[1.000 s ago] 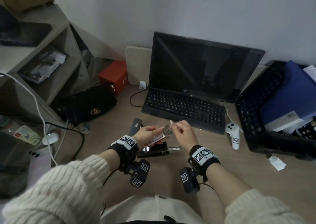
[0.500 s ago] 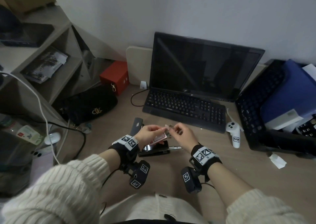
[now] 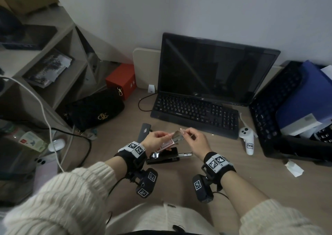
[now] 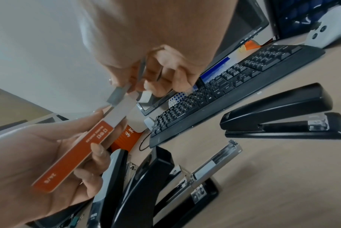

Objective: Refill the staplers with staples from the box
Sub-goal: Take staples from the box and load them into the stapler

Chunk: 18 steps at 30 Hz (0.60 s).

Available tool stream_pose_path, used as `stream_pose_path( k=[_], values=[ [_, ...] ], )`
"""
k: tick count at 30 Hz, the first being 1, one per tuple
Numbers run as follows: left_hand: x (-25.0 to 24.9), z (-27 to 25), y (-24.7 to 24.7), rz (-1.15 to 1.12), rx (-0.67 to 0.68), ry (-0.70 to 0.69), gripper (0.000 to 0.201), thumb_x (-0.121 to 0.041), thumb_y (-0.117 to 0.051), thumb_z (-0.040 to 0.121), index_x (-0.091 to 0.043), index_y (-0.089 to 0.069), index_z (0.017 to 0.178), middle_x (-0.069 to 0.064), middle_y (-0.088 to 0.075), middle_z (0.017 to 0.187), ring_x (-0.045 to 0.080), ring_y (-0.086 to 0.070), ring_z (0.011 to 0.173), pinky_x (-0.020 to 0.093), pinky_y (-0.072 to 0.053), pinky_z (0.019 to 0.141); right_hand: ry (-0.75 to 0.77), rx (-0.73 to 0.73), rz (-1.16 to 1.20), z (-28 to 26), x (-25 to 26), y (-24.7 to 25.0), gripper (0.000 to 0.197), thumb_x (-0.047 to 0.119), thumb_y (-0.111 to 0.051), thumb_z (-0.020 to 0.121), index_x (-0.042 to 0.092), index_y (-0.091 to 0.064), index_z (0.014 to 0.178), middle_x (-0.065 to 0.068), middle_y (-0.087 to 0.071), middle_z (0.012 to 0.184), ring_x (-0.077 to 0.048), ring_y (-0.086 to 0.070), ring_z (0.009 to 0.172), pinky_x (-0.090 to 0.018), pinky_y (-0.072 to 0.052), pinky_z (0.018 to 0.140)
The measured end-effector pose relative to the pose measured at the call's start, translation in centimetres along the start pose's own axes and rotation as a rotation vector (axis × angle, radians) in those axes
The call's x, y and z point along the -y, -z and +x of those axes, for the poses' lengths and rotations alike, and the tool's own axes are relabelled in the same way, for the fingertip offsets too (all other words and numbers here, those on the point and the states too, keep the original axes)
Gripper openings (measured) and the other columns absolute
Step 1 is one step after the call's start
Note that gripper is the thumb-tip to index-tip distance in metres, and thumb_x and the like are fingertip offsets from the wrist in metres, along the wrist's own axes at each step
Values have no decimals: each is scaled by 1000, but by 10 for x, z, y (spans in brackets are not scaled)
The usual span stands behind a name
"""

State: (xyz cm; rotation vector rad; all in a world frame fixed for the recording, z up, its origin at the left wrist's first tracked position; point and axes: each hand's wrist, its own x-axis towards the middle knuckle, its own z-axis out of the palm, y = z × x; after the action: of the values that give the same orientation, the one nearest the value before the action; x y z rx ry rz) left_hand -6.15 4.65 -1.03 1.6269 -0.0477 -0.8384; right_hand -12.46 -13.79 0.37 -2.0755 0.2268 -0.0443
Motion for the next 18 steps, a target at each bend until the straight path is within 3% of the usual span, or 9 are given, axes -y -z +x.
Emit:
stream_pose_path(
  k=[4,6,8,10,14,16,18],
  values=[
    [1,2,1,-18,-12,13,37,-43,-66,90,-13,-67,111,8,-76,90,14,-69,68,34,-56,73,-4,-151,56,2,2,2,28,38,-56,93,13,-65,84,3,-64,73,0,-54,62,-12,-43,59],
    [0,2,1,-33,-22,31,39,-44,-63,92,-11,-64,114,13,-76,99,15,-68,66,25,-55,59,-42,-200,103,3,1,4,25,34,-57,94,11,-64,87,4,-66,75,-3,-57,63,-11,-45,58],
    [-1,3,0,-45,-37,44,38,-41,-60,95,-9,-62,114,11,-76,96,13,-67,60,18,-50,46,-90,-217,133,4,-4,6,23,31,-57,94,9,-64,91,1,-67,79,-10,-58,61,-13,-45,54],
    [0,7,-1,-55,-79,54,37,-40,-59,96,-7,-60,113,11,-76,92,13,-65,56,18,-50,45,-123,-220,125,3,-12,8,17,27,-59,93,11,-64,92,-2,-68,83,-12,-60,67,-15,-48,58],
    [2,22,1,17,-170,52,43,-41,-61,95,-5,-59,117,21,-73,106,17,-64,61,20,-48,41,-154,-206,153,-1,-27,9,3,15,-62,90,17,-62,88,5,-63,85,-9,-59,82,-9,-47,67],
    [3,31,0,58,-180,52,42,-41,-62,94,-6,-61,117,18,-74,104,17,-66,63,19,-48,43,-186,-204,183,-3,-36,8,6,14,-64,89,20,-63,86,6,-64,87,-11,-60,86,-14,-48,74],
    [3,40,-1,88,-199,59,46,-48,-65,90,-8,-63,114,14,-76,98,18,-68,65,22,-50,48,-231,-199,201,-2,-46,7,6,15,-65,88,21,-65,89,4,-67,89,-15,-63,91,-26,-53,83]
  ],
)
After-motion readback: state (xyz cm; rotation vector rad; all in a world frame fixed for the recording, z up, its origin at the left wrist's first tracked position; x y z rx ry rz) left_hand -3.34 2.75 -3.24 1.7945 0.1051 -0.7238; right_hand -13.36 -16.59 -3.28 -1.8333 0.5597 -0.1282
